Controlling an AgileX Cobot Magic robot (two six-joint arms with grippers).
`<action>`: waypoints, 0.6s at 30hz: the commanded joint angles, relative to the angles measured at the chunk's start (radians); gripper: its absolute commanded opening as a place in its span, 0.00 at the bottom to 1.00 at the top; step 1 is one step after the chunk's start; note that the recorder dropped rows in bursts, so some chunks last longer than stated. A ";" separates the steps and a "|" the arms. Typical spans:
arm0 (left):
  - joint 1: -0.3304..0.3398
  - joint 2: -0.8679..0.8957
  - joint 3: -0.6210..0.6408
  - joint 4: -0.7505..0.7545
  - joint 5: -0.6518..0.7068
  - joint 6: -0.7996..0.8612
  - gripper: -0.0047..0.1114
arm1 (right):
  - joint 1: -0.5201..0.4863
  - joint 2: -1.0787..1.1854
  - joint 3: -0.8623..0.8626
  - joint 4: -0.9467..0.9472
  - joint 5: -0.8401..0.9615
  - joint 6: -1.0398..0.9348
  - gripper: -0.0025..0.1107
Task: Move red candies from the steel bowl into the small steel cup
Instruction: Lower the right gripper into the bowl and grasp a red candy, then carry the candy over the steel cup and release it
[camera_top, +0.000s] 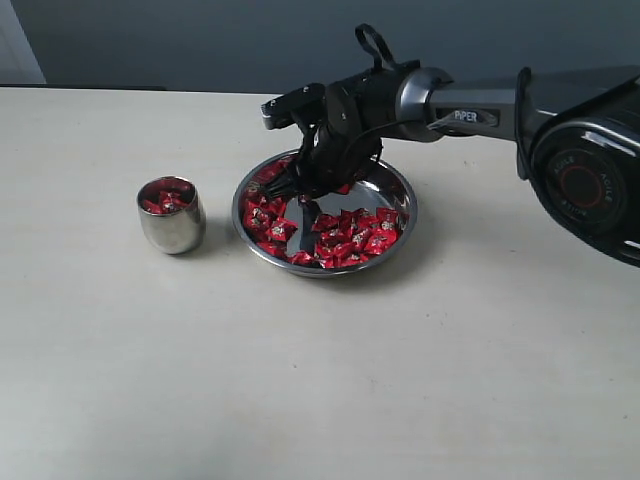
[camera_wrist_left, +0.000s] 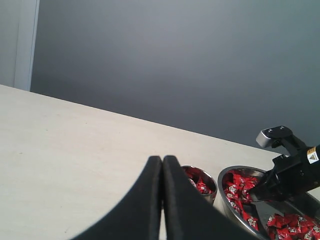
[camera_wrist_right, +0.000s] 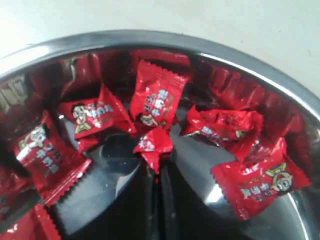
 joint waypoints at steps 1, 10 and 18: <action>0.001 -0.005 0.004 -0.010 -0.004 -0.001 0.04 | -0.006 -0.013 0.000 0.002 0.055 0.032 0.02; 0.001 -0.005 0.004 -0.010 -0.004 -0.001 0.04 | 0.000 -0.135 0.000 0.156 0.056 0.038 0.02; 0.001 -0.005 0.004 -0.010 -0.004 -0.001 0.04 | 0.113 -0.189 0.000 0.343 0.002 -0.173 0.02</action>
